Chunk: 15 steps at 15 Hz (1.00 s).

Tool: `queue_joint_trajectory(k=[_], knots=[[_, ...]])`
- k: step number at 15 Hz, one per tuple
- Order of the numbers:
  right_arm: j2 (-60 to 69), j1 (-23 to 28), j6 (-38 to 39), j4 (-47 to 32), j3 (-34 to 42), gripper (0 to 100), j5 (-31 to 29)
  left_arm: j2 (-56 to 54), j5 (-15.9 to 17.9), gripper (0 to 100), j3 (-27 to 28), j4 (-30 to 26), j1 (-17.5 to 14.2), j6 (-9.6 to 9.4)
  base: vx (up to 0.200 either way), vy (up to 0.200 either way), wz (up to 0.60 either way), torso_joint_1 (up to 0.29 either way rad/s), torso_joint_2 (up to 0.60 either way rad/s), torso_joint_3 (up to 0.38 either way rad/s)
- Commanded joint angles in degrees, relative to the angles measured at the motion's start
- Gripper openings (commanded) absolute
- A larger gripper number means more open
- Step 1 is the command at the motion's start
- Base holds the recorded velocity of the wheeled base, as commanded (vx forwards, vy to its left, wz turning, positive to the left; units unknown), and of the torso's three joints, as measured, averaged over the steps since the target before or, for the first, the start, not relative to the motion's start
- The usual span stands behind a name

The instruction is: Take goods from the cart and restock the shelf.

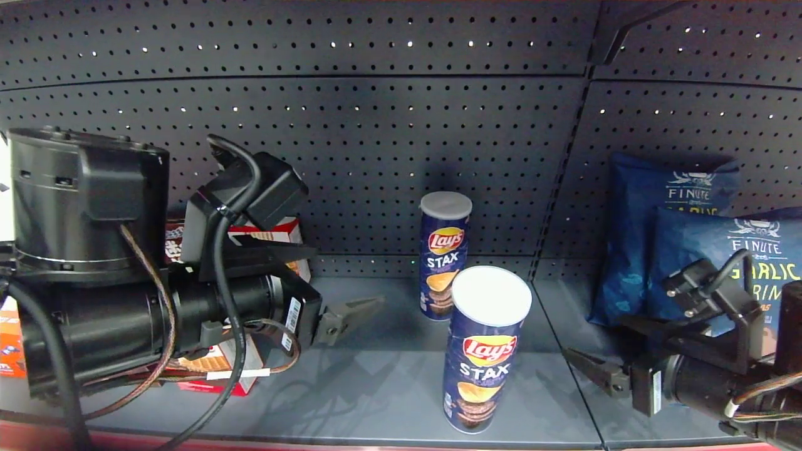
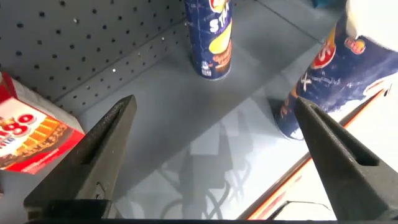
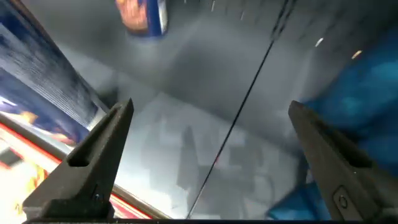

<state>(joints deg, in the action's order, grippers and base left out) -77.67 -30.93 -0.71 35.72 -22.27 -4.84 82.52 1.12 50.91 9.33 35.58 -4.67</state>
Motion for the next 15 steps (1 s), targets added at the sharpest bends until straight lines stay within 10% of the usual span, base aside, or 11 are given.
queue_joint_trajectory(k=[1, 15], knots=[[-5.0, -0.4, -0.1, 0.1, -0.1, 100, 0.4, 0.1, -0.3, 100, -1.6, 0.2, -0.2, -0.08, 0.0, 0.0, 0.0, 0.0, 0.0, 0.0], [-12.3, -7.9, -1.3, 1.8, -4.8, 100, 0.5, 0.3, -1.2, 100, -2.3, 0.2, -1.5, -0.25, 0.0, 0.0, 0.0, 0.0, 0.0, 0.0]])
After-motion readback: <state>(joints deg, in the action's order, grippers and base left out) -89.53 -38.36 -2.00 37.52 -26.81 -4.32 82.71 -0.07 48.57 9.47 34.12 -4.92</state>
